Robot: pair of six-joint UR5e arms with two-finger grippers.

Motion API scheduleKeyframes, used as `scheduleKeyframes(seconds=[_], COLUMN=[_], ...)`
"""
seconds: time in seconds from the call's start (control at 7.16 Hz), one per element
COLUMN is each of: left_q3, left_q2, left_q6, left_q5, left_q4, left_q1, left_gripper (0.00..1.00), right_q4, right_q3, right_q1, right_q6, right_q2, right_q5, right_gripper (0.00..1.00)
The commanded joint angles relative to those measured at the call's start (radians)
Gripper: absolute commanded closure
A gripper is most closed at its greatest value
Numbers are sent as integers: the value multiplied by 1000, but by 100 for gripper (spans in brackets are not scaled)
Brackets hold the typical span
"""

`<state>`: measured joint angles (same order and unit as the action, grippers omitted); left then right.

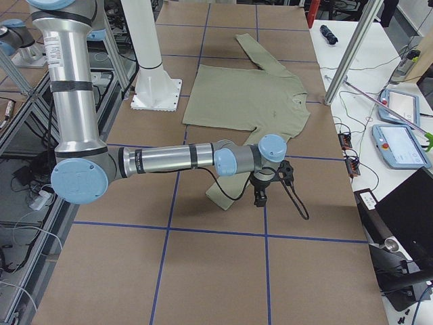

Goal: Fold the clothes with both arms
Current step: 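Move the right gripper toward the cuff of the sleeve nearest it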

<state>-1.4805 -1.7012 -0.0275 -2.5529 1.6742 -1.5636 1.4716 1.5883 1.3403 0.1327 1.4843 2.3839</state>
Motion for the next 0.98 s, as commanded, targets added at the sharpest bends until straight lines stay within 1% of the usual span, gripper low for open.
scheduleKeyframes(seconds=[0.0,0.14,0.28,0.42,0.56,0.7,0.84], left_q3=[-47,-76,-78,-87,-90,-90,-93], left_q2=[-8,-9,-8,-11,-9,-9,-8], left_q6=[195,328,421,530,631,653,653], left_q5=[-55,-55,-58,-56,-56,-56,-56], left_q4=[158,264,368,463,549,579,582], left_q1=[68,88,114,169,183,185,185], left_gripper=[0,0,0,0,0,0,0], right_q4=[-194,-308,-371,-422,-451,-512,-577], right_q3=[-55,-107,-172,-201,-200,-200,-206], right_q1=[-97,-101,-101,-101,-104,-111,-148], right_q6=[181,238,270,304,376,442,479], right_q2=[4,22,31,56,83,114,146], right_q5=[-6,-2,0,1,18,65,66], right_gripper=[0,0,0,0,0,0,1])
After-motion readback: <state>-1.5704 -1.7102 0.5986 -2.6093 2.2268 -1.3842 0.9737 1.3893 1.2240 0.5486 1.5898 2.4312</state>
